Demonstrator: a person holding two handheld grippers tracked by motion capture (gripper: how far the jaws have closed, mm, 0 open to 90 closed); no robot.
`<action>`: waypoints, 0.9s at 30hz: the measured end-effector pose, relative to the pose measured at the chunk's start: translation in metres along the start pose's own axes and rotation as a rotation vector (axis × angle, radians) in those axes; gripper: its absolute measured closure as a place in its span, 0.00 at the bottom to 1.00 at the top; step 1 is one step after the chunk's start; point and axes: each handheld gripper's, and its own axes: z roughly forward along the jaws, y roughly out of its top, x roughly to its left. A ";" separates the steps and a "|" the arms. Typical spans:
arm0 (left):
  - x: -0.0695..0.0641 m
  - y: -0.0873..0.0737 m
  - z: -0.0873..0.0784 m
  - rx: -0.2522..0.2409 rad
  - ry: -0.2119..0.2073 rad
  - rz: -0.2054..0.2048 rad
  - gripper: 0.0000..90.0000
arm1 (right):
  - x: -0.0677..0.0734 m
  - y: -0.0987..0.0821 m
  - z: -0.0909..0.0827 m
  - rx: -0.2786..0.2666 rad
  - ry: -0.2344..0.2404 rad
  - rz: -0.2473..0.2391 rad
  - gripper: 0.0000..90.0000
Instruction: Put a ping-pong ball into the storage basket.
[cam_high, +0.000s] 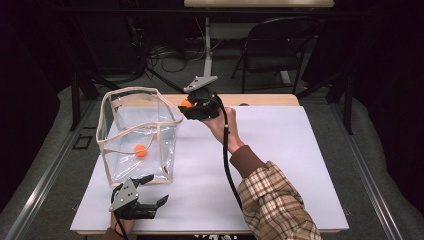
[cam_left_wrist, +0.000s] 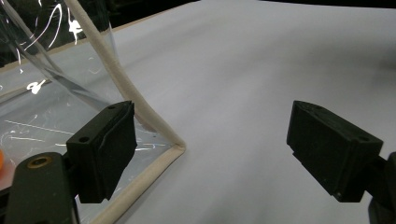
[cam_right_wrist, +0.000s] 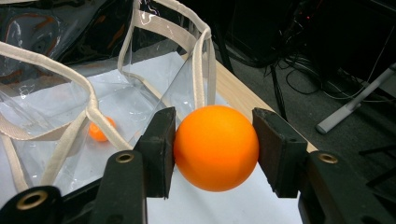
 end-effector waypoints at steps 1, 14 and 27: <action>0.000 0.000 0.000 0.000 0.001 0.001 0.18 | 0.000 0.000 0.001 -0.005 0.001 0.000 0.56; 0.000 0.000 0.000 0.000 0.005 0.001 0.18 | 0.003 0.004 0.007 -0.014 -0.003 -0.005 0.56; 0.001 0.000 0.000 0.001 0.001 0.001 0.18 | 0.008 0.011 0.012 -0.030 0.001 -0.008 0.56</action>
